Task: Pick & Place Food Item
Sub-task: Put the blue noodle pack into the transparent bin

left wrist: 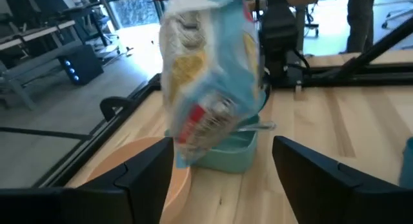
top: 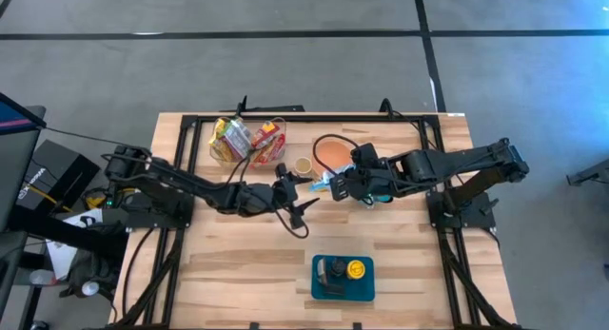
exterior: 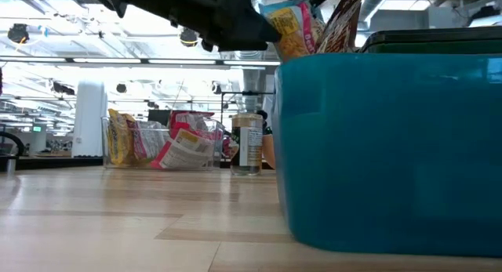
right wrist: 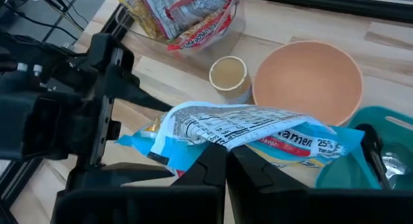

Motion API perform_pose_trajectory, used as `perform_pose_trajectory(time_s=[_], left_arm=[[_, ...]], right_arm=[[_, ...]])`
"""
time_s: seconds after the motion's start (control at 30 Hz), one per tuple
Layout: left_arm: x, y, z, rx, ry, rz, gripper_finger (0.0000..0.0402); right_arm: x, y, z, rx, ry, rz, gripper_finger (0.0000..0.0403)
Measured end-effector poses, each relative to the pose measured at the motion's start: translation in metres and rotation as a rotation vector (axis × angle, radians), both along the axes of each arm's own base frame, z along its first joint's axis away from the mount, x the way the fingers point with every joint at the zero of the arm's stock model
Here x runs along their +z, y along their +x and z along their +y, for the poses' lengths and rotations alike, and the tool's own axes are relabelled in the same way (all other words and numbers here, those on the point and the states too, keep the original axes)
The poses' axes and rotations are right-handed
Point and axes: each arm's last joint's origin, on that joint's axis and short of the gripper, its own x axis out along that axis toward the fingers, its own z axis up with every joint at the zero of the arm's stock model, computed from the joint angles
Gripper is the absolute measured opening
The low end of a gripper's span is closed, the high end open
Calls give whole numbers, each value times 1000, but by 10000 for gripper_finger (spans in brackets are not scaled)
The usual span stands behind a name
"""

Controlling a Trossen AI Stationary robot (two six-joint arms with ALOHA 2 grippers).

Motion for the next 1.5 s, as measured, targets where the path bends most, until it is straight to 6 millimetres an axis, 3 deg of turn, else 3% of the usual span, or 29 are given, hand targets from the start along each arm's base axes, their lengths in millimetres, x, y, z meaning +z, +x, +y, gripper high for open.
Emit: perform_pose_trajectory(time_s=[0.87,1.1,1.5], left_arm=[[9,2,2,7,-27,-110,266],[13,3,-1,-81,-50,-150,266],[6,3,1,-60,-66,-87,221]], right_arm=[[-1,-1,0,4,-4,13,0],[-7,3,2,9,-4,40,0],[-11,8,4,33,4,55,0]])
